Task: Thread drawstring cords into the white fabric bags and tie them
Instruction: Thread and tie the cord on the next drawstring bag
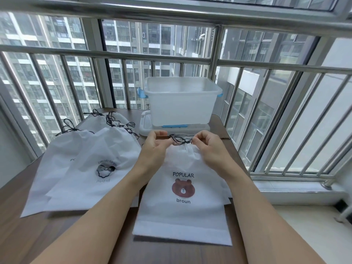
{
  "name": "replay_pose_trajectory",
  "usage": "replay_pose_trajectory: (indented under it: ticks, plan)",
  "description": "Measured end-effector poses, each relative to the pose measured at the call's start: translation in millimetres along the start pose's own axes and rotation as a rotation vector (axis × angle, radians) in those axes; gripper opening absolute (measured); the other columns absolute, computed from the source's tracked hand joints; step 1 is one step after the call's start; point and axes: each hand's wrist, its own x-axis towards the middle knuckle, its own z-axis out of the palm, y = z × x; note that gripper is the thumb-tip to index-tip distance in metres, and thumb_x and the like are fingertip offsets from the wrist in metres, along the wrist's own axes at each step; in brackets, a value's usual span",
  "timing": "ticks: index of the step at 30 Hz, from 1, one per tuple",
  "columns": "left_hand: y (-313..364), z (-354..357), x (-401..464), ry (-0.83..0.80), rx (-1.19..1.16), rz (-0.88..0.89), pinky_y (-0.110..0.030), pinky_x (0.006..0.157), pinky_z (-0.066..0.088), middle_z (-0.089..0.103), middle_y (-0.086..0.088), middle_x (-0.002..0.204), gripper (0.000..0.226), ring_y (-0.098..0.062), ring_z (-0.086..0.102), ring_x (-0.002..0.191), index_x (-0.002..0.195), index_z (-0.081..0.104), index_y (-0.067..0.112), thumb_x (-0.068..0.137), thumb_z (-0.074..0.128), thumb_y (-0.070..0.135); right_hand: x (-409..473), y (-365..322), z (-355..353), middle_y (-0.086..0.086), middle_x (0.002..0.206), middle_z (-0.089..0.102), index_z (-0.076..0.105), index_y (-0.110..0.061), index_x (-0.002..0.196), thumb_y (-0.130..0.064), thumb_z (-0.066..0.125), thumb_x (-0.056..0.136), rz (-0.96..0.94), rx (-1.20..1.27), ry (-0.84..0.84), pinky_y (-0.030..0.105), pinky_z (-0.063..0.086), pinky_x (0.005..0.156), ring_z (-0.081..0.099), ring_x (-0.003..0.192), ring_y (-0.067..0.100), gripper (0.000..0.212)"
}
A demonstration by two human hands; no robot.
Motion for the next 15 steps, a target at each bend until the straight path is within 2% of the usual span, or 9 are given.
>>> replay_pose_trajectory:
  ticks: [2,4,6,8,9,11,12,13,15]
  plan:
    - [4,-4,2,-0.068,0.026,-0.038,-0.027,0.081,0.049,0.072,0.004,0.103,0.058,-0.012,0.066,0.102,0.117,0.055,0.028,0.066,0.073,0.049,2,-1,3,-0.004,0.072,0.057,0.063,-0.015,0.085,-0.019,0.059,0.102,0.074,0.079,-0.006,0.018,0.038,0.057,0.046,0.061,0.008,0.018]
    - [7,-9,0,-0.16,0.136,-0.02,-0.031,0.083,0.055,0.072,-0.002,0.108,0.07,-0.014,0.068,0.105,0.121,0.056,0.032,0.058,0.081,0.051,0,-2,6,0.006,0.081,0.061,0.066,-0.013,0.09,-0.021,0.06,0.102,0.166,0.248,-0.03,0.03,0.043,0.066,0.052,0.072,0.02,0.016]
    - [14,-17,-5,-0.155,0.214,0.013,-0.039,0.085,0.059,0.072,-0.009,0.107,0.06,-0.023,0.069,0.103,0.117,0.059,0.033,0.062,0.084,0.042,-5,-7,10,0.012,0.086,0.066,0.067,-0.009,0.092,-0.032,0.058,0.103,0.264,0.421,-0.084,0.033,0.048,0.067,0.059,0.075,0.023,0.027]
    - [26,-28,-4,-0.124,0.229,0.043,-0.044,0.081,0.059,0.074,-0.01,0.097,0.046,-0.027,0.071,0.092,0.111,0.06,0.029,0.072,0.085,0.029,-6,-11,13,0.008,0.087,0.072,0.069,-0.01,0.093,-0.05,0.047,0.103,0.291,0.462,-0.07,0.031,0.051,0.062,0.066,0.072,0.021,0.047]
    - [35,-36,-2,-0.129,0.231,0.052,-0.043,0.076,0.058,0.074,-0.008,0.089,0.039,-0.025,0.072,0.083,0.109,0.06,0.027,0.078,0.083,0.022,-7,-13,15,0.005,0.086,0.072,0.07,-0.012,0.094,-0.056,0.043,0.103,0.254,0.407,-0.042,0.03,0.05,0.06,0.066,0.07,0.018,0.052]
    - [57,-52,-2,-0.156,0.309,0.081,-0.033,0.071,0.054,0.071,-0.002,0.084,0.03,-0.016,0.069,0.076,0.109,0.06,0.025,0.086,0.077,0.018,-7,-7,17,-0.002,0.085,0.069,0.069,-0.017,0.094,-0.053,0.049,0.102,0.106,0.151,0.024,0.031,0.045,0.065,0.062,0.071,0.013,0.042]
    - [67,-61,-2,-0.156,0.395,0.101,-0.027,0.069,0.051,0.068,0.002,0.087,0.028,-0.012,0.067,0.079,0.111,0.06,0.027,0.088,0.075,0.021,-7,-2,16,-0.004,0.092,0.068,0.069,-0.019,0.099,-0.048,0.058,0.099,0.031,-0.048,0.051,0.031,0.045,0.073,0.061,0.08,0.011,0.031]
    - [76,-71,-2,-0.157,0.485,0.117,-0.024,0.068,0.047,0.065,0.004,0.09,0.028,-0.01,0.064,0.083,0.113,0.06,0.028,0.089,0.073,0.023,-6,5,15,-0.004,0.106,0.067,0.068,-0.021,0.111,-0.046,0.067,0.092,-0.003,-0.266,0.051,0.031,0.045,0.084,0.059,0.097,0.012,0.032]
    - [87,-97,-2,-0.196,0.62,0.108,-0.027,0.069,0.048,0.063,0.002,0.09,0.029,-0.016,0.061,0.085,0.117,0.058,0.029,0.092,0.07,0.024,-8,14,17,-0.001,0.134,0.056,0.058,-0.022,0.133,-0.054,0.078,0.077,0.004,-0.542,-0.013,0.039,0.04,0.106,0.044,0.13,0.02,0.067]
